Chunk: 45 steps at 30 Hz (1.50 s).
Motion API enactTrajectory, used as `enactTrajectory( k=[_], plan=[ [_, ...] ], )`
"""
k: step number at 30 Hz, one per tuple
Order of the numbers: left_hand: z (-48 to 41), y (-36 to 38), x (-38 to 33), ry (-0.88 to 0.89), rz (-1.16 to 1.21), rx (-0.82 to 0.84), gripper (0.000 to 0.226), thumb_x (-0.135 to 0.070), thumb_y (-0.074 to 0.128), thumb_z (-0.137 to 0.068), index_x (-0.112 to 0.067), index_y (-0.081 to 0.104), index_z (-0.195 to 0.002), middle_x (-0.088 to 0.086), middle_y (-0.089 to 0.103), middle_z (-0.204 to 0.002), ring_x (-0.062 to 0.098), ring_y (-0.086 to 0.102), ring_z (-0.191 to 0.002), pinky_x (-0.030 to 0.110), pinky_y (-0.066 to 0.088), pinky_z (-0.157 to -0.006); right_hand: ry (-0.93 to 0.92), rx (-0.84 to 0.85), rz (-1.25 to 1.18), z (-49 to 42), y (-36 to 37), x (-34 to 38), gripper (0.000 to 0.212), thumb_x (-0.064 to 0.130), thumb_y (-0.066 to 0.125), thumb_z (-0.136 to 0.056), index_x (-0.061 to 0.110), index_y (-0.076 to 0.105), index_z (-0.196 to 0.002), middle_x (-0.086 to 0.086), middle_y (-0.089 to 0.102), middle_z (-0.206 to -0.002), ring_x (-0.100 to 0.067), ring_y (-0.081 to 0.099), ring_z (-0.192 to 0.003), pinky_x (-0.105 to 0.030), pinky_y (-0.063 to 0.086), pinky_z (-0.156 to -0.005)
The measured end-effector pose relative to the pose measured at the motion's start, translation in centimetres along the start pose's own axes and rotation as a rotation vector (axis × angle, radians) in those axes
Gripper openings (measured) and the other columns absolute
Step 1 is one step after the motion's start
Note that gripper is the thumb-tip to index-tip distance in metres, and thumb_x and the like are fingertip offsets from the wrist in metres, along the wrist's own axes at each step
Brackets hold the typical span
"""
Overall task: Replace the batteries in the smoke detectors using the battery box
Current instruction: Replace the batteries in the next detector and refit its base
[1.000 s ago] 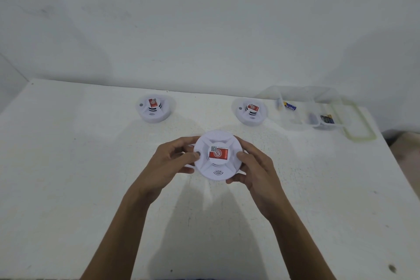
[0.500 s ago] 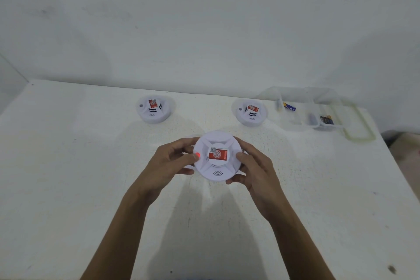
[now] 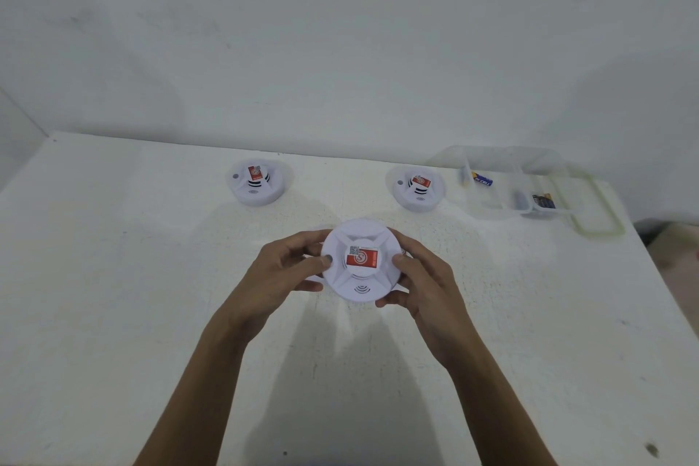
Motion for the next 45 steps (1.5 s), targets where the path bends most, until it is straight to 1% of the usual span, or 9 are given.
enactTrajectory(
  k=[2, 5, 8, 11, 17, 27, 33, 37, 45],
  plan=[
    [0.01, -0.03, 0.00, -0.004, 0.002, -0.004, 0.034, -0.030, 0.059, -0.080, -0.034, 0.065, -0.114, 0.004, 0.070, -0.106, 0.017, 0.069, -0.092, 0.035, 0.057, -0.080, 0.002, -0.005, -0.009, -0.01, 0.00, -0.05, 0.033, 0.016, 0.052, -0.096, 0.012, 0.055, -0.129, -0.011, 0.064, -0.119, -0.024, 0.068, -0.098, -0.031, 0.057, -0.064],
    [0.04, -0.09, 0.01, -0.007, 0.009, 0.002, 0.035, -0.028, 0.059, -0.081, -0.032, 0.065, -0.115, 0.005, 0.069, -0.105, 0.018, 0.068, -0.093, 0.036, 0.057, -0.081, 0.012, 0.002, -0.020, -0.01, 0.17, -0.03, 0.041, 0.023, 0.057, -0.090, 0.012, 0.055, -0.129, -0.011, 0.065, -0.117, -0.028, 0.068, -0.098, -0.031, 0.056, -0.064],
    [0.09, -0.12, 0.08, -0.008, 0.024, 0.004, 0.034, -0.026, 0.060, -0.081, -0.034, 0.067, -0.113, 0.010, 0.067, -0.106, 0.020, 0.067, -0.094, 0.038, 0.056, -0.081, 0.009, 0.004, -0.007, -0.03, 0.19, -0.02, 0.033, 0.017, 0.053, -0.096, 0.013, 0.055, -0.129, -0.010, 0.065, -0.119, -0.027, 0.068, -0.099, -0.031, 0.056, -0.065],
    [0.13, -0.09, 0.06, -0.008, 0.024, 0.005, 0.033, -0.027, 0.060, -0.081, -0.036, 0.067, -0.111, 0.007, 0.068, -0.106, 0.019, 0.067, -0.093, 0.037, 0.056, -0.081, 0.007, 0.004, -0.008, -0.01, 0.17, -0.02, 0.032, 0.016, 0.051, -0.097, 0.014, 0.055, -0.128, -0.009, 0.065, -0.119, -0.027, 0.068, -0.099, -0.030, 0.056, -0.064],
    [0.09, -0.15, 0.09, -0.006, 0.023, 0.005, 0.034, -0.026, 0.061, -0.081, -0.032, 0.066, -0.114, 0.008, 0.068, -0.104, 0.022, 0.067, -0.094, 0.040, 0.055, -0.082, -0.014, 0.017, 0.003, 0.14, 0.40, 0.39, 0.031, 0.011, 0.045, -0.098, 0.017, 0.058, -0.126, -0.006, 0.066, -0.116, -0.027, 0.068, -0.098, -0.031, 0.055, -0.064],
    [0.00, -0.23, 0.20, -0.006, 0.027, 0.006, 0.033, -0.027, 0.060, -0.081, -0.033, 0.066, -0.113, 0.006, 0.069, -0.107, 0.019, 0.067, -0.094, 0.038, 0.056, -0.082, -0.002, -0.023, 0.019, 0.05, 0.25, 0.29, 0.026, 0.015, 0.049, -0.097, 0.019, 0.055, -0.122, -0.004, 0.063, -0.119, -0.024, 0.067, -0.099, -0.031, 0.057, -0.067],
    [-0.14, -0.28, 0.25, -0.007, 0.020, 0.004, 0.034, -0.029, 0.060, -0.081, -0.032, 0.066, -0.115, 0.006, 0.069, -0.106, 0.018, 0.068, -0.091, 0.037, 0.056, -0.081, -0.007, -0.012, 0.014, 0.10, 0.35, 0.50, 0.024, 0.015, 0.048, -0.098, 0.018, 0.055, -0.120, -0.005, 0.064, -0.116, -0.025, 0.068, -0.096, -0.030, 0.056, -0.065],
    [-0.21, -0.23, 0.26, -0.007, 0.025, 0.010, 0.035, -0.028, 0.060, -0.081, -0.032, 0.065, -0.116, 0.008, 0.068, -0.108, 0.019, 0.067, -0.093, 0.037, 0.056, -0.081, -0.001, -0.019, 0.028, -0.05, 0.29, 0.43, 0.024, 0.017, 0.048, -0.098, 0.018, 0.055, -0.121, -0.004, 0.063, -0.117, -0.027, 0.068, -0.097, -0.030, 0.056, -0.067],
    [-0.45, -0.44, 0.34, 0.003, 0.041, 0.001, 0.036, -0.028, 0.060, -0.081, -0.032, 0.065, -0.116, 0.006, 0.068, -0.110, 0.018, 0.068, -0.095, 0.036, 0.056, -0.081, 0.005, -0.019, 0.024, -0.32, 0.38, 0.42, 0.022, 0.015, 0.049, -0.097, 0.019, 0.057, -0.118, -0.004, 0.064, -0.114, -0.026, 0.068, -0.095, -0.030, 0.055, -0.067]
  ],
)
Point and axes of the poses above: each hand's wrist, its own z-axis away from the middle knuckle, its own y-axis out of the palm, x = y × z, the point moved 9 cm from there along -z, towards the middle knuckle
